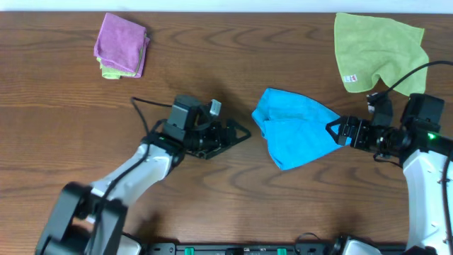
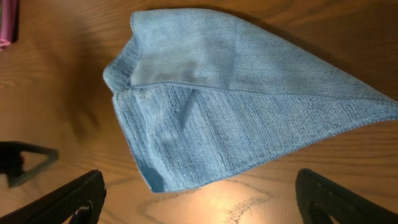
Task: Fold the cloth
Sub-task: 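Reach the left gripper to the blue cloth's left corner and grasp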
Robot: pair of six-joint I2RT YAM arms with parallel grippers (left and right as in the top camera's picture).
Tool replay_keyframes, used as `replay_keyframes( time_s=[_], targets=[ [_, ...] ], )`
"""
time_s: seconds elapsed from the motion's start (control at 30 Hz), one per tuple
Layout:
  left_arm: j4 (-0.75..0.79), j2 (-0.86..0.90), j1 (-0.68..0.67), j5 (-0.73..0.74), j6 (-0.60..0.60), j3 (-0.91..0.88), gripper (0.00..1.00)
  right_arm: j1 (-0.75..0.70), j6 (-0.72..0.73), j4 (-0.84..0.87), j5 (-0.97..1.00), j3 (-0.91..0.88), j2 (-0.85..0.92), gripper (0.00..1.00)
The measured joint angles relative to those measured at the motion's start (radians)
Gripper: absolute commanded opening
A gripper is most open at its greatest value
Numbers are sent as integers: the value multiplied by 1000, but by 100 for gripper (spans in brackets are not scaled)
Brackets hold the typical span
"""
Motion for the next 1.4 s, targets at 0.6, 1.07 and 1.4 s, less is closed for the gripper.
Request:
replay_keyframes(
  time_s=[0.6,1.07,1.4],
  targets=[
    [381,273,-167,-8,-285,2,96,0,0,-1,-1,0,0,99],
    [504,348,-246,-88,-409,31,100,0,2,-1,0,0,0,99],
    [509,431,-295,-138,-413,145,81,0,8,-10,-1,0,0,99]
  ],
)
